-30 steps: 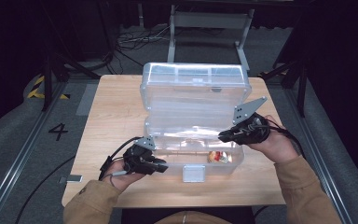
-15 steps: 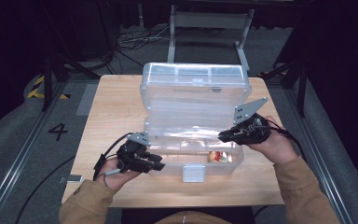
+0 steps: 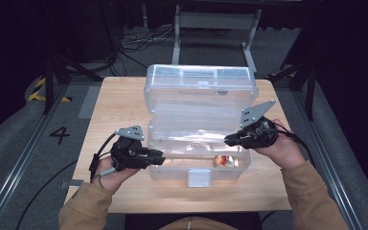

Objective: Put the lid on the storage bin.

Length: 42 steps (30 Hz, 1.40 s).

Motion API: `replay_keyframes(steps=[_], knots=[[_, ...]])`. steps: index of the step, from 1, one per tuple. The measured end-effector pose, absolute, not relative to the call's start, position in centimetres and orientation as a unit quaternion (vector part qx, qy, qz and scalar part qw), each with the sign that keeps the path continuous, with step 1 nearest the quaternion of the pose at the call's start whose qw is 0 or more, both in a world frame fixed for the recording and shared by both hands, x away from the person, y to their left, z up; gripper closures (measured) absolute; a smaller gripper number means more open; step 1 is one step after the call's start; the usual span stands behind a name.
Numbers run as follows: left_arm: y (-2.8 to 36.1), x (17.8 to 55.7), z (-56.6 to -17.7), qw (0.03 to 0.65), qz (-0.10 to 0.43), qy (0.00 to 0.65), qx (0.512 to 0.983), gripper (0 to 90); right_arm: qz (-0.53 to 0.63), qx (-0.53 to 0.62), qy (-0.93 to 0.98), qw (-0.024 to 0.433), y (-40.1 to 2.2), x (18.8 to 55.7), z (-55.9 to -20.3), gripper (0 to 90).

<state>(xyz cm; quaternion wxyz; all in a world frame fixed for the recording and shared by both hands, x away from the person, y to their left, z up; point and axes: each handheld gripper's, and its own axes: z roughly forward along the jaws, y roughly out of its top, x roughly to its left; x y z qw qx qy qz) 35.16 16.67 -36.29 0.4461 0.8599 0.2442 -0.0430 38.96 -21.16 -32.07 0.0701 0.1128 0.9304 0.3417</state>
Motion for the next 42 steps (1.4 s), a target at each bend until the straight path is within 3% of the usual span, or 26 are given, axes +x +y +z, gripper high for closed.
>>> replay_keyframes(steps=[14, 42], knots=[[18.0, 35.4, -33.8, 0.499, -0.018, 0.262, 0.826, 72.9, 0.345, 0.113, 0.93, 0.067, -21.2, 38.9, -32.2, 84.5], [19.1, 37.7, -32.1, 0.535, 0.044, 0.344, 0.77, 81.3, 0.358, 0.116, 0.924, 0.062, -21.5, 38.7, -32.6, 84.2]])
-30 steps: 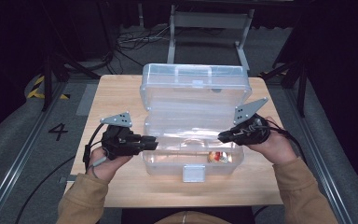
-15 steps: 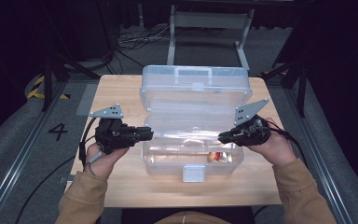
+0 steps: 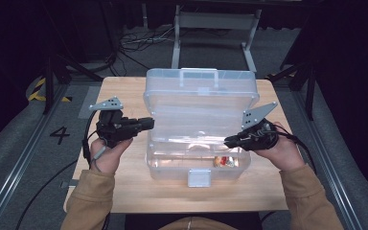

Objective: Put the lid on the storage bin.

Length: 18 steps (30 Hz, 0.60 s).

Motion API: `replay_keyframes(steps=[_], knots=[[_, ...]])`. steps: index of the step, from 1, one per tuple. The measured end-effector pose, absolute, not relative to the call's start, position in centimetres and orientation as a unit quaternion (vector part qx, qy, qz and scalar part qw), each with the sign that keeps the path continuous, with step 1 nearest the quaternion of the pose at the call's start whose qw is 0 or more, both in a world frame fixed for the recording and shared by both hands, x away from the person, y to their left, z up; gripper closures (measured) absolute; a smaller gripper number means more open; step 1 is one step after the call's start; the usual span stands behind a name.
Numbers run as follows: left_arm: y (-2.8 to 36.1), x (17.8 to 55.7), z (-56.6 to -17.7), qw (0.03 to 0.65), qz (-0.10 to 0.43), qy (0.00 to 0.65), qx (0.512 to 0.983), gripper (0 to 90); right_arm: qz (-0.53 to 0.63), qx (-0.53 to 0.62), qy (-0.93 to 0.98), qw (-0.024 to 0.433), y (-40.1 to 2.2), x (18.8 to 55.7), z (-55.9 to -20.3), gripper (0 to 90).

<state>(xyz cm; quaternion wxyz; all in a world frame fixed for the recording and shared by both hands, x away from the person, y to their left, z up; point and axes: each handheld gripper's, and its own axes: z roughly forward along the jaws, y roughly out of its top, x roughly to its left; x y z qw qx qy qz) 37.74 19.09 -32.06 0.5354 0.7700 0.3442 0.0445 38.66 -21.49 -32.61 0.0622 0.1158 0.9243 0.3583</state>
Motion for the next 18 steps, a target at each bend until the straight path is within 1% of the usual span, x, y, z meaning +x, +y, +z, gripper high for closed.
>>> replay_keyframes(steps=[12, 14, 15, 18], knots=[[19.38, 38.15, -32.32, 0.528, 0.057, 0.358, 0.768, 83.0, 0.362, 0.116, 0.923, 0.051, -21.6, 38.31, -33.15, 83.6], [19.49, 38.07, -32.23, 0.527, 0.061, 0.362, 0.766, 84.1, 0.365, 0.115, 0.922, 0.049, -21.68, 38.22, -33.25, 83.1], [19.49, 38.07, -32.23, 0.525, 0.06, 0.362, 0.768, 86.6, 0.366, 0.115, 0.922, 0.046, -21.75, 38.15, -33.27, 82.9], [19.35, 37.99, -32.22, 0.523, 0.063, 0.361, 0.77, 86.9, 0.366, 0.115, 0.922, 0.049, -21.87, 37.96, -33.25, 82.6]])
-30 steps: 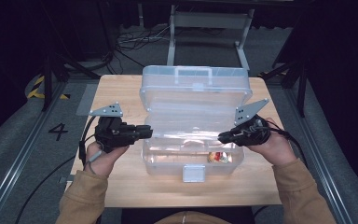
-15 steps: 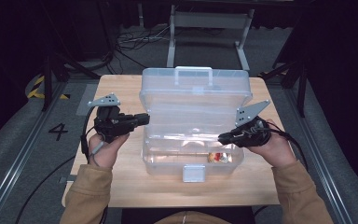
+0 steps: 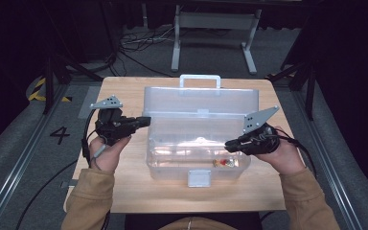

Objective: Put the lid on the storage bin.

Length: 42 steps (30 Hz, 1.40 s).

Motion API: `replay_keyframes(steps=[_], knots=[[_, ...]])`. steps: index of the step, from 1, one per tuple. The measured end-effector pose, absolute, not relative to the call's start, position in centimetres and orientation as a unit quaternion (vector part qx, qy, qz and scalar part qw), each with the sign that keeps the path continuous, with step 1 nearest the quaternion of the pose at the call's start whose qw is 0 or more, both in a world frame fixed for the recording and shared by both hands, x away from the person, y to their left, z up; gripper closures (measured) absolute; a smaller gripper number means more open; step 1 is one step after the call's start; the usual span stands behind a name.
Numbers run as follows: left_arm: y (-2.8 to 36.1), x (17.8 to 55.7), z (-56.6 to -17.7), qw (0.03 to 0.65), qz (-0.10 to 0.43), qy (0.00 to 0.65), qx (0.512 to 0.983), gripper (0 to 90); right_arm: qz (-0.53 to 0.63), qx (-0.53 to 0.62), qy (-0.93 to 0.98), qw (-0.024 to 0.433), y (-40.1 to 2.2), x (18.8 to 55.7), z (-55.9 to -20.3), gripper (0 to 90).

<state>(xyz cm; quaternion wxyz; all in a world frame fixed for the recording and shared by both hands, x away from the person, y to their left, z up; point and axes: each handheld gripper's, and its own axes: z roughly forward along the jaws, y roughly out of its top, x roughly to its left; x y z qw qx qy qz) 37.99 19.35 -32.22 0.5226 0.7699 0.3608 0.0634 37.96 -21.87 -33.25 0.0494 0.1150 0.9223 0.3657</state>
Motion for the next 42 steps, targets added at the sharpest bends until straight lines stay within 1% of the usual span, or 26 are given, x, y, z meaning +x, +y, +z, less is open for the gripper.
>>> replay_keyframes(steps=[5, 9, 11, 14, 22, 32, 42], knots=[[19.4, 37.9, -32.1, 0.521, 0.062, 0.359, 0.772, 86.7, 0.373, 0.118, 0.919, 0.052, -22.3, 37.7, -33.1, 82.8], [19.4, 37.8, -32.2, 0.516, 0.059, 0.356, 0.777, 86.6, 0.409, 0.123, 0.903, 0.051, -23.2, 37.6, -32.6, 86.0], [19.4, 37.7, -32.2, 0.514, 0.057, 0.356, 0.779, 86.7, 0.419, 0.134, 0.895, 0.069, -23.9, 37.4, -32.4, 87.2], [19.3, 37.6, -32.2, 0.51, 0.057, 0.353, 0.782, 86.6, 0.433, 0.147, 0.885, 0.08, -24.8, 37.5, -32.5, 89.2], [19.3, 37.3, -32.3, 0.502, 0.054, 0.35, 0.789, 86.5, 0.476, 0.184, 0.855, 0.091, -27.3, 37.5, -33.0, 90.0], [19.4, 37.0, -32.6, 0.496, 0.043, 0.348, 0.794, 85.6, 0.495, 0.207, 0.839, 0.091, -28.6, 37.8, -33.3, 90.0], [19.8, 36.5, -33.2, 0.484, 0.03, 0.343, 0.805, 85.2, 0.483, 0.211, 0.847, 0.07, -28.9, 38.1, -33.6, 90.0]])
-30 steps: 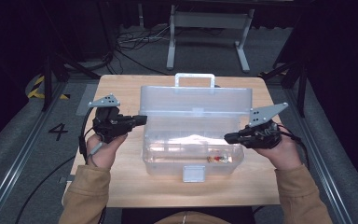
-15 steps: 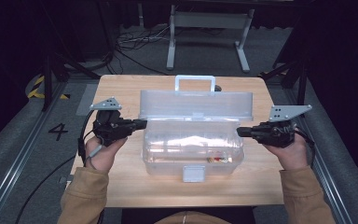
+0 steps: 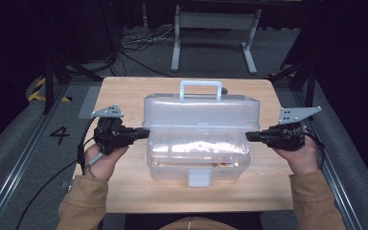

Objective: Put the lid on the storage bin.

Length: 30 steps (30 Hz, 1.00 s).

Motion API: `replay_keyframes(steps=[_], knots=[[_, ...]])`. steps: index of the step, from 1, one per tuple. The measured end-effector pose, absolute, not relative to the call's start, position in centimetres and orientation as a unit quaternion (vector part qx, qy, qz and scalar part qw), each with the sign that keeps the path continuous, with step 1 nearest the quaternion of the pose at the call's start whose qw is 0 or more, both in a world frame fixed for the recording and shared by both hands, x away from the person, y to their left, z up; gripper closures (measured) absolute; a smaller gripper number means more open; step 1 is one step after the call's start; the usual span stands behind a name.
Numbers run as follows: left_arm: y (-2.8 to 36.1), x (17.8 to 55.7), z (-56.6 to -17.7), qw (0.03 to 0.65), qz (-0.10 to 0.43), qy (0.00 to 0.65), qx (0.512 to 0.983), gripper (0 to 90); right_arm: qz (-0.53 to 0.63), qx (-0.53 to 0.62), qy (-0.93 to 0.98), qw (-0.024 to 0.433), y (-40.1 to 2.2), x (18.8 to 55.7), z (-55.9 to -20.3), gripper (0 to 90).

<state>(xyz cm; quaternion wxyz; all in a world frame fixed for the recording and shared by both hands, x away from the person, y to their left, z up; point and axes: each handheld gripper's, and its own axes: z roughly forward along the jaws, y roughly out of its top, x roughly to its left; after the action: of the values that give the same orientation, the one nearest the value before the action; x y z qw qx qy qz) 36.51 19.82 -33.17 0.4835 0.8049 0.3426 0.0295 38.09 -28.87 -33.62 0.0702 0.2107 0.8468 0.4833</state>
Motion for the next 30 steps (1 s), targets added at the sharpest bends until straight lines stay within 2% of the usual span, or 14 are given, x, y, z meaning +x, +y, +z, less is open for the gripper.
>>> replay_keyframes(steps=[12, 30], knots=[[20.35, 36.25, -33.6, 0.469, 0.013, 0.357, 0.808, 85.7, 0.449, 0.223, 0.864, 0.044, -28.97, 38.61, -34.29, 90.0], [20.08, 36.17, -33.72, 0.435, 0.005, 0.353, 0.828, 85.5, 0.405, 0.237, 0.882, 0.035, -29.11, 38.62, -34.34, 90.0]])
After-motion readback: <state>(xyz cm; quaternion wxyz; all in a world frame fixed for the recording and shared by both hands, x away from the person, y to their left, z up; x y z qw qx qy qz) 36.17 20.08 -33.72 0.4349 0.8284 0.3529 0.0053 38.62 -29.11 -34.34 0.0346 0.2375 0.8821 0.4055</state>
